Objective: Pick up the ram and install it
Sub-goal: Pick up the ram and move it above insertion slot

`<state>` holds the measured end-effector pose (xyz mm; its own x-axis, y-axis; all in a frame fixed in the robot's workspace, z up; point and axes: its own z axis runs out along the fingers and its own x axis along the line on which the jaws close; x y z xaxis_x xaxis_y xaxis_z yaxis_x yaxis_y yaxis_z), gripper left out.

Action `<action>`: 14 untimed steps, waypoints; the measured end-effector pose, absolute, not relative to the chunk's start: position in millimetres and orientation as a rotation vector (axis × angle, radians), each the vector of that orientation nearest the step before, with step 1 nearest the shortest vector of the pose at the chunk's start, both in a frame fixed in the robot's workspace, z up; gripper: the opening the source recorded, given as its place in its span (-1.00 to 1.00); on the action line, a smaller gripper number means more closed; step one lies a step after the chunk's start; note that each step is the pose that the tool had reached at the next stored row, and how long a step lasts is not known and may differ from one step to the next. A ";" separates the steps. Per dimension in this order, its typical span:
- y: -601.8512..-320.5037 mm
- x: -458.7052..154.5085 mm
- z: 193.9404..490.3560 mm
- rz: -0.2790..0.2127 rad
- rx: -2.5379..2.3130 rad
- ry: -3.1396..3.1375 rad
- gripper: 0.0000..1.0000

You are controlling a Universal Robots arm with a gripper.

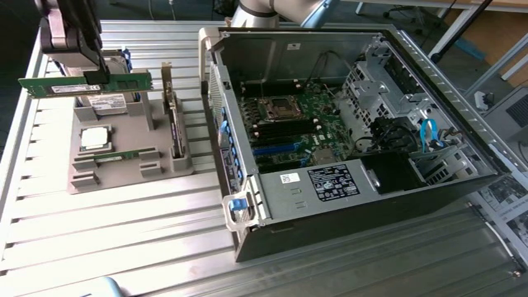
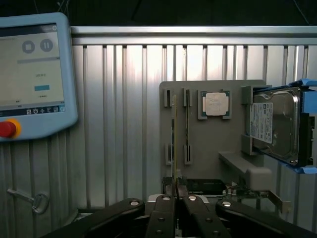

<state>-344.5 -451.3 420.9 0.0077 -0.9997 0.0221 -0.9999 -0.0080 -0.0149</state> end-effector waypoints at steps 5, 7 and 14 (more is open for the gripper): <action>-451.3 -337.9 420.9 0.041 2.226 -2.209 -0.76; -451.3 -336.4 420.9 0.041 2.226 -2.209 -0.76; -451.3 -330.1 420.9 0.041 2.226 -2.209 -0.76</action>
